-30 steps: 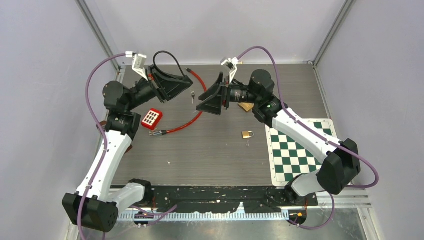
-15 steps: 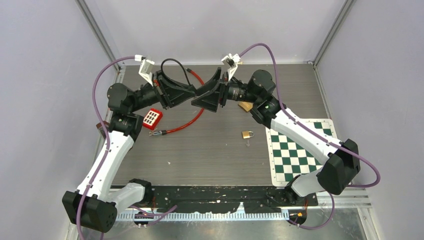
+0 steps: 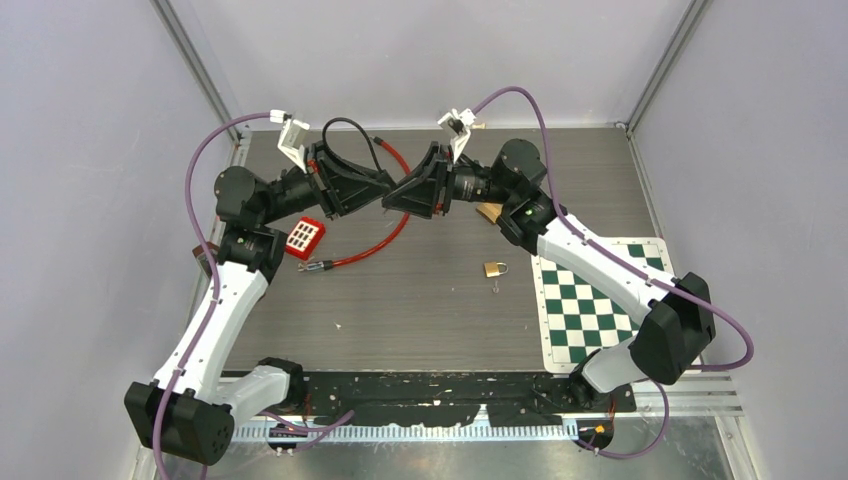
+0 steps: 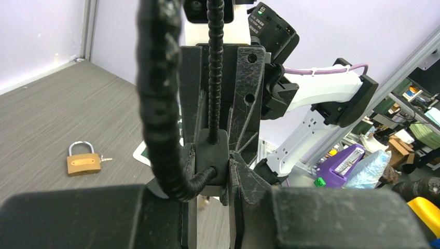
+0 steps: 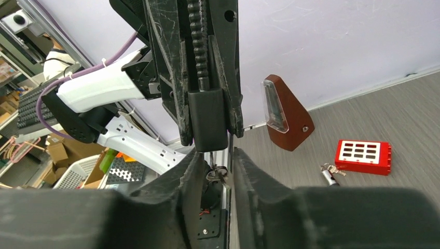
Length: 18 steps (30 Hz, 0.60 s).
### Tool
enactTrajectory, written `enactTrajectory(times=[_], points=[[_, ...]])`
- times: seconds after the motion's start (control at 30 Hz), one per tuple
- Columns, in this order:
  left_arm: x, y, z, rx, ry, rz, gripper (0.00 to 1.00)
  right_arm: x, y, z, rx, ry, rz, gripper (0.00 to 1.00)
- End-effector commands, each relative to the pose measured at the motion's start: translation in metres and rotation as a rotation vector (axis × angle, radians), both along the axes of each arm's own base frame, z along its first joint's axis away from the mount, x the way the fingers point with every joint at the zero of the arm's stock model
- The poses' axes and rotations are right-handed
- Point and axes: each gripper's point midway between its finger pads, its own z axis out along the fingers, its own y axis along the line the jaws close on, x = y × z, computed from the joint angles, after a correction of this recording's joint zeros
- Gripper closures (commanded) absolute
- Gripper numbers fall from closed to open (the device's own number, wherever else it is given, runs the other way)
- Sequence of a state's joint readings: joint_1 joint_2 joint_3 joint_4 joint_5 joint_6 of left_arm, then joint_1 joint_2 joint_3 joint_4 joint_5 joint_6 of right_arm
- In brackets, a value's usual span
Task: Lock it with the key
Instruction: Remove the key from the lock.
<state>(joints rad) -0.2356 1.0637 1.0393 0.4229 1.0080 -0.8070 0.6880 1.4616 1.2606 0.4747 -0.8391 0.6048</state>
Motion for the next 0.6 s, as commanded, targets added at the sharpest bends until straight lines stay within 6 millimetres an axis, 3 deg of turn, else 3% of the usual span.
enactTrajectory(times=[0.0,0.2,0.33,0.57], points=[[-0.01,0.001,0.02,-0.017,-0.094,-0.011,1.0,-0.007,0.0,0.019,0.035,-0.056,0.024,0.72],[-0.007,0.002,0.023,-0.013,-0.098,0.012,1.0,-0.005,-0.001,0.008,0.003,-0.044,0.016,0.94],[-0.003,0.006,0.024,-0.01,-0.091,0.036,1.0,-0.007,-0.004,-0.011,-0.054,-0.042,0.005,0.95],[0.026,0.027,0.02,-0.057,-0.009,0.21,1.0,-0.007,-0.009,-0.046,-0.144,-0.008,-0.007,0.95]])
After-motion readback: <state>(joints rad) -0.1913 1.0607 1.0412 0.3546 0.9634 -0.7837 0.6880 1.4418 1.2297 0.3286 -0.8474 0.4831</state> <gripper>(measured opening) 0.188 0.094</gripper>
